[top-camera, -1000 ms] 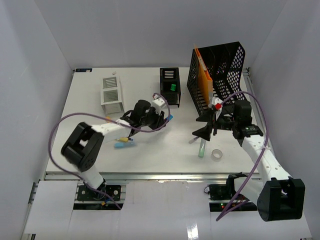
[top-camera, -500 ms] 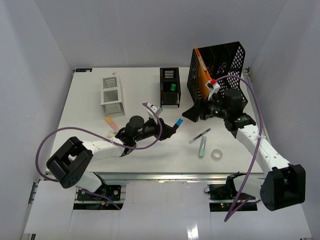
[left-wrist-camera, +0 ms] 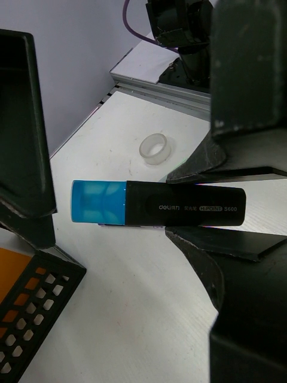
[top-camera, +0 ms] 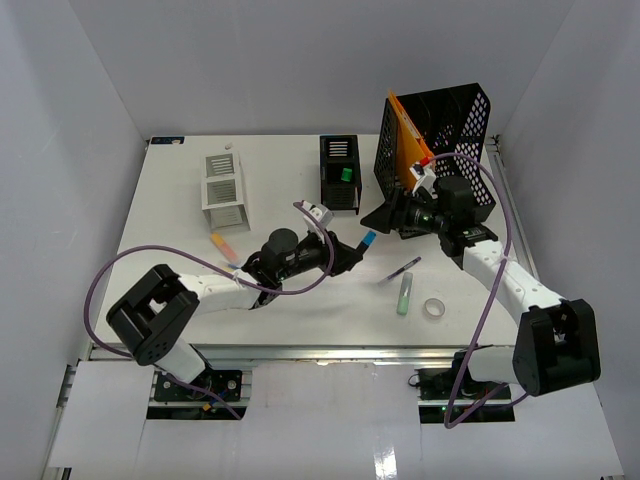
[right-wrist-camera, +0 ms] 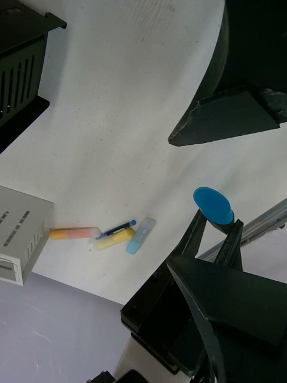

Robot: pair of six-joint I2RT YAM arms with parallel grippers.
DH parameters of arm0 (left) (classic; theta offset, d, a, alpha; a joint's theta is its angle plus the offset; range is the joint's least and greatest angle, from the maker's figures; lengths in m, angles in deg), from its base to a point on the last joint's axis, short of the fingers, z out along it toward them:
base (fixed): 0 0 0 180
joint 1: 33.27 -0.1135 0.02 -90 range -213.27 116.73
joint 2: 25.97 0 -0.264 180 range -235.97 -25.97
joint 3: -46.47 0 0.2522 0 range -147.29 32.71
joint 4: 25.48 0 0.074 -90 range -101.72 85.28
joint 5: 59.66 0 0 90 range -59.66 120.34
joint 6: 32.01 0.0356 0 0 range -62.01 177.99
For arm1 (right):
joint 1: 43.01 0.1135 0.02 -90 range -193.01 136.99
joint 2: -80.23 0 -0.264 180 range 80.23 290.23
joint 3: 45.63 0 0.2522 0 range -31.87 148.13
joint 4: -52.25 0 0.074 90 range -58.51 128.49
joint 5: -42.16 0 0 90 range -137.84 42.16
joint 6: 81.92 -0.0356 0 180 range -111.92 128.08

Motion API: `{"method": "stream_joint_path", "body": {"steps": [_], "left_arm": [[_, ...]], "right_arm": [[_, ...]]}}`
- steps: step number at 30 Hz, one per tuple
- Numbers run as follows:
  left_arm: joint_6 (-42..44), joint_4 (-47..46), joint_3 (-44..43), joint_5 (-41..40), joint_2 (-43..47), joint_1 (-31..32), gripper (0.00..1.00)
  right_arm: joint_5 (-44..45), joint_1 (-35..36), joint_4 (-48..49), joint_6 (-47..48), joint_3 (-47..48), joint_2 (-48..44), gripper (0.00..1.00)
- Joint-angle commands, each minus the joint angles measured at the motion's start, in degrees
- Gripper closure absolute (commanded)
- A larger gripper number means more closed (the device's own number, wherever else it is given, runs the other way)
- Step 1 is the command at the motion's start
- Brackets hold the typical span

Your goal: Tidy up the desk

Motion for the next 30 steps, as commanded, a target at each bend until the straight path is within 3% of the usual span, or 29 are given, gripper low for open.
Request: {"method": "stream_joint_path", "body": {"steps": [1,7,11,19,22,24,28,30], "left_arm": [[0.9,-1.0,-3.7,-0.4,-0.8,0.3,0.91],[2.7,1.1,-6.1,-1.5,-1.1,0.3,0.9],[3.4,2.4,-7.9,-1.1,-1.7,0.3,0.9],[2.5,2.6,-7.9,-0.3,-1.9,0.4,0.85],[1.9,2.8,-7.8,0.0,-1.7,0.3,0.75],[1.0,3.4,-7.8,-0.4,-1.2,0.4,0.49],[1.6,5.6,-7.5,-1.5,1.5,0.4,0.2],[2.8,8.0,-7.0,-1.3,4.0,0.4,0.14]], "right_arm": [[-1.2,0.5,3.6,-2.4,-2.4,-0.5,0.25],[-1.0,0.9,3.1,-2.2,-3.8,-2.6,0.31],[-1.3,1.0,3.6,-2.2,-4.4,-3.3,0.43],[-3.0,1.0,5.0,-1.5,-4.2,-3.6,0.79],[-3.9,1.0,6.4,-0.7,-4.9,-4.9,0.88],[-4.2,1.0,6.7,0.5,-5.2,-6.5,0.92],[-2.4,1.0,3.8,6.7,-4.3,-10.8,0.92],[-1.2,1.0,0.7,10.8,-2.6,-12.7,0.92]]}}
